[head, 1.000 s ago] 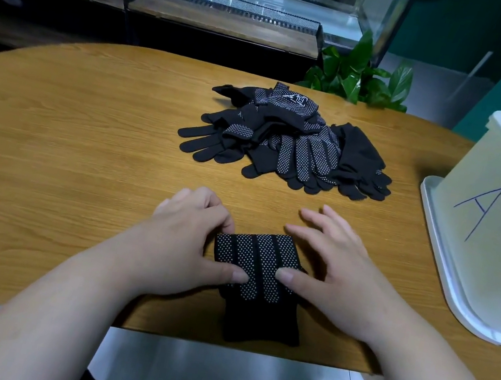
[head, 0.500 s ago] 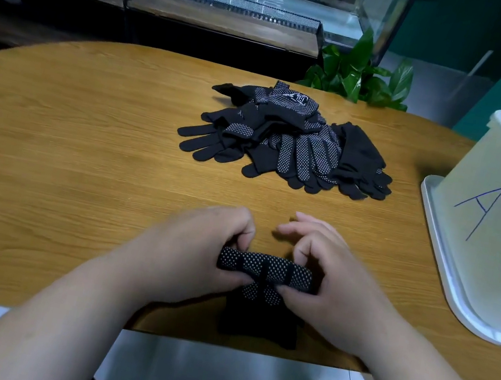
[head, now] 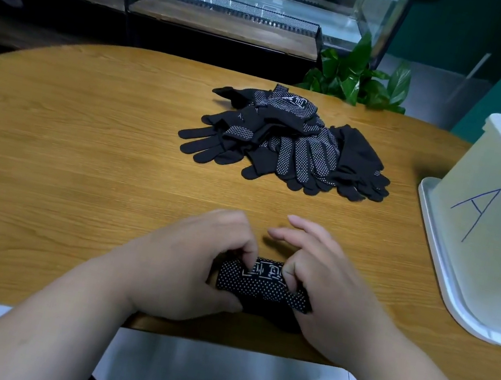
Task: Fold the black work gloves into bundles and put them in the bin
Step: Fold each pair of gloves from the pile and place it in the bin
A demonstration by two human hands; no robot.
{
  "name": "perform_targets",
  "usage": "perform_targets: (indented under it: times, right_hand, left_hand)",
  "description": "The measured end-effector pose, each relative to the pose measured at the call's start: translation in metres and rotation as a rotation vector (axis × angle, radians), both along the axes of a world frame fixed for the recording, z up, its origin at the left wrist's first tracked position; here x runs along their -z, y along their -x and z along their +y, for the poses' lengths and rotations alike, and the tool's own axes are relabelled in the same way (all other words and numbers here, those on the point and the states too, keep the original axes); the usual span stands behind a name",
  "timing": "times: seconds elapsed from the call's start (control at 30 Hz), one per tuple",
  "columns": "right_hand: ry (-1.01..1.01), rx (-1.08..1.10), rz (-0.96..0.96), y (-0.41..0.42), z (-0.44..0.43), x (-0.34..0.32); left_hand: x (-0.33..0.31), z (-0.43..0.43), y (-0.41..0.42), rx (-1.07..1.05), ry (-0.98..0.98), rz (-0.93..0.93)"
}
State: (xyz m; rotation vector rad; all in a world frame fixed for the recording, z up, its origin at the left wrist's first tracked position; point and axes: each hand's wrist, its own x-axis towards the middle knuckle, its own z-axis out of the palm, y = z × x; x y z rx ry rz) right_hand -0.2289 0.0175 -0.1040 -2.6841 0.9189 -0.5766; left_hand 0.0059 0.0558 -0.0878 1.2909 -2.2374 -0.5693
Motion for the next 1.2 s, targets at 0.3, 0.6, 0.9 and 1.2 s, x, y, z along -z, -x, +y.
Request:
perform_targets:
  times: [0.3, 0.6, 0.9, 1.2]
  right_hand:
    - [0.076, -0.044, 0.059, 0.001, 0.001, 0.003]
    - [-0.112, -0.012, -0.035, 0.006, 0.008, 0.001]
    - [0.125, 0.177, -0.108, 0.011, 0.007, 0.004]
    - [0.219, 0.295, 0.043, 0.009, 0.002, 0.007]
  left_hand:
    - [0.004, -0.001, 0.003, 0.045, 0.002, -0.134]
    - [0.014, -0.008, 0.001, -0.055, 0.092, -0.115]
    - [0.014, -0.012, -0.005, -0.14, 0.086, -0.091]
    - [0.006, -0.008, 0.003, 0.058, 0.042, -0.047]
